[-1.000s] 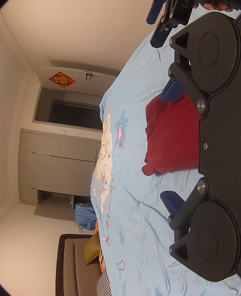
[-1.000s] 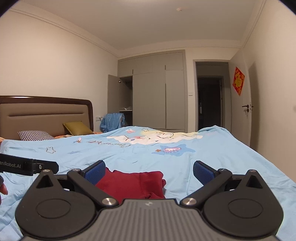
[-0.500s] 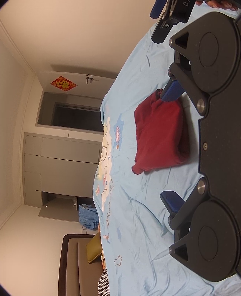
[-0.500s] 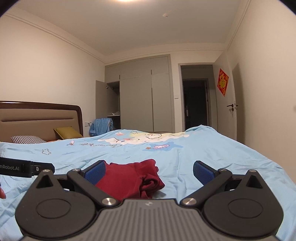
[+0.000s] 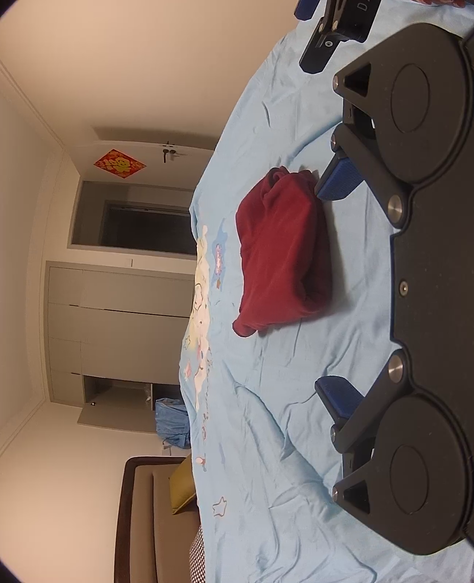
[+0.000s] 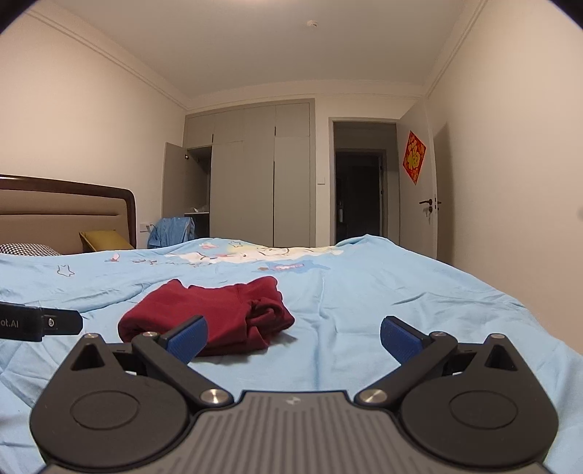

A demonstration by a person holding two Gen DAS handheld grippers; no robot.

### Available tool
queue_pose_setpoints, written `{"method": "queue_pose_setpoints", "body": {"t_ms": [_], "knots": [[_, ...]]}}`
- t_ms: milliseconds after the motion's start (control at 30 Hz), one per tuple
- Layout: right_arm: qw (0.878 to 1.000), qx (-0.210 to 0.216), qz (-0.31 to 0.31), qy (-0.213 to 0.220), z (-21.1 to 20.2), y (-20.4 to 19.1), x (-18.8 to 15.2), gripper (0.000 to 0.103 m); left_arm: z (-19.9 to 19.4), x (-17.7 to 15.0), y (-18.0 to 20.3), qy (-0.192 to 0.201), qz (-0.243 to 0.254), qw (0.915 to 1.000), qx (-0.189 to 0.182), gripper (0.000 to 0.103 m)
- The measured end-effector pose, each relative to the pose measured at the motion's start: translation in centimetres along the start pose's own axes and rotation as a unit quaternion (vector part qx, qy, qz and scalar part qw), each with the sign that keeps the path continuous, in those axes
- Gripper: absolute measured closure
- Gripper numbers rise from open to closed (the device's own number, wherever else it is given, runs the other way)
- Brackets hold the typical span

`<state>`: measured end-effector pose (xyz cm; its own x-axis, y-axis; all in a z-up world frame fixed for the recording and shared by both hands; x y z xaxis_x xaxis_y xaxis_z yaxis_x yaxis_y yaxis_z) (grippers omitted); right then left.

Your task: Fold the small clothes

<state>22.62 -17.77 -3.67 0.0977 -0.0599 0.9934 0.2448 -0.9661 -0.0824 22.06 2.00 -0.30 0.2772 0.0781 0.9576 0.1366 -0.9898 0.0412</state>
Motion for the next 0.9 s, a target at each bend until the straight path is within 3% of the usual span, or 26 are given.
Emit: {"method": "queue_pose_setpoints", "body": {"t_ms": [900], "knots": [[1.000,0.010,0.007,-0.022,0.3,0.3,-1.2,0.000,0.4,-0.9,0.4,-0.017,0.005,0.9998,-0.001,0.001]]}}
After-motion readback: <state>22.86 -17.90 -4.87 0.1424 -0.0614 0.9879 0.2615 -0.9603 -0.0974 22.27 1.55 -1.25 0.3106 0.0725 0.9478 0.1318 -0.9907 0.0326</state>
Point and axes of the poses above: each gripper's, at about its wrist camera, not at the fingertips, and z roughly the way its jaws point, y to its right, x to its top, the point moved 2 cm from there along z, roughly the way its jaws point, and after that the axes turned 2 degrees about z, right-handed, at the moved point
